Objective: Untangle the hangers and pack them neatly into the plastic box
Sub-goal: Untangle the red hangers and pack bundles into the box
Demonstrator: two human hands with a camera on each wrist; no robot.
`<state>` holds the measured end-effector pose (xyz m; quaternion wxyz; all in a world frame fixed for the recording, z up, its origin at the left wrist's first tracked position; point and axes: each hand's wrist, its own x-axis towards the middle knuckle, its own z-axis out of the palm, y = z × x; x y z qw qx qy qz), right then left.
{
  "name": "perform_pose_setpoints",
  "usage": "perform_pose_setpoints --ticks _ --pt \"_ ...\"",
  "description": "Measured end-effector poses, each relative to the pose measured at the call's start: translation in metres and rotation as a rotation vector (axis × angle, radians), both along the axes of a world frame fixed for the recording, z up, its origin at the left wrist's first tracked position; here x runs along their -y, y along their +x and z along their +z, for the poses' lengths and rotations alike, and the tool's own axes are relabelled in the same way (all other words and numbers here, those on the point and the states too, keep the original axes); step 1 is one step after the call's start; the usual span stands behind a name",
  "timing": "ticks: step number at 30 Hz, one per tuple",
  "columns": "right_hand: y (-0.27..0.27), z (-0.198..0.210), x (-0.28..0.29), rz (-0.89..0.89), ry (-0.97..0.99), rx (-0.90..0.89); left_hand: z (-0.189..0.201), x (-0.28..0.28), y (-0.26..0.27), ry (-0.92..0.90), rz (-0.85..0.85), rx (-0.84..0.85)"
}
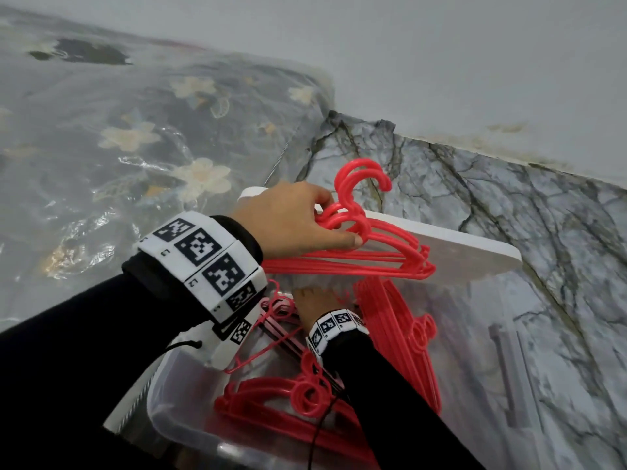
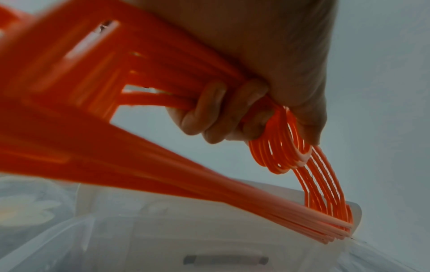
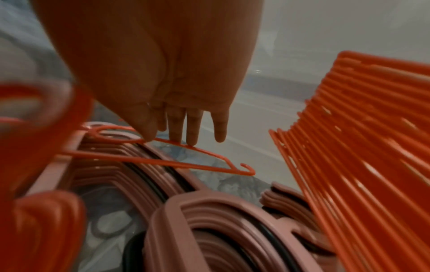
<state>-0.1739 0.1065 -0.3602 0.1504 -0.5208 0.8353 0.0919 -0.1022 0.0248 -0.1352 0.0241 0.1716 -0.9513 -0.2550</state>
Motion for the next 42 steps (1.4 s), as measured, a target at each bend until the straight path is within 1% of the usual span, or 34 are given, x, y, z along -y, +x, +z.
perform_pose_setpoints --ticks 5,8,10,13,16,18,20,25,29,31,32,33,34,36,37,38,40,42 --pt "0.000 0.002 0.005 0.002 0.008 -0.062 0.001 0.001 0.002 0.010 -0.005 -0.016" --pt "-0.003 0.012 0.005 0.061 0.042 -0.070 0.003 0.002 0.003 0.029 0.009 -0.020" --pt "-0.005 0.024 0.005 0.054 0.020 -0.044 0.006 0.003 0.004 0.074 0.023 -0.052" --pt "-0.007 0.052 -0.001 0.051 -0.058 -0.016 0.013 0.004 0.007 0.160 0.025 -0.134" --pt "-0.007 0.087 -0.017 0.129 -0.125 -0.078 0.019 0.002 0.009 0.215 0.032 -0.213" --pt "-0.005 0.112 -0.033 0.137 -0.145 -0.142 0.025 0.003 0.008 0.207 0.054 -0.259" --pt "-0.004 0.133 -0.049 0.116 -0.134 -0.169 0.030 0.006 0.010 0.209 0.073 -0.292" --pt "0.001 0.175 -0.098 0.069 -0.135 -0.070 0.033 0.009 0.013 0.151 0.105 -0.344" --pt "0.017 0.198 -0.133 -0.053 -0.255 0.109 0.033 0.010 0.012 0.106 0.180 -0.385" --pt "0.026 0.201 -0.146 -0.142 -0.321 0.155 0.035 0.011 0.012 0.094 0.218 -0.425" --pt "0.030 0.200 -0.151 -0.196 -0.359 0.207 0.035 0.010 0.012 0.100 0.229 -0.449" --pt "0.033 0.200 -0.153 -0.275 -0.401 0.308 0.036 0.010 0.011 0.112 0.236 -0.471" --pt "0.036 0.200 -0.155 -0.374 -0.443 0.461 0.036 0.009 0.011 0.123 0.239 -0.486" --pt "0.041 0.202 -0.155 -0.547 -0.559 0.821 0.036 0.007 0.011 0.137 0.241 -0.487" --pt "0.044 0.204 -0.153 -0.612 -0.626 0.958 0.036 0.006 0.011 0.141 0.237 -0.482" --pt "0.046 0.206 -0.151 -0.664 -0.694 1.059 0.035 0.005 0.011 0.146 0.232 -0.477" --pt "0.050 0.212 -0.146 -0.738 -0.849 1.200 0.033 0.001 0.010 0.160 0.219 -0.462" --pt "0.050 0.217 -0.139 -0.773 -1.019 1.244 0.031 -0.004 0.008 0.178 0.203 -0.449"
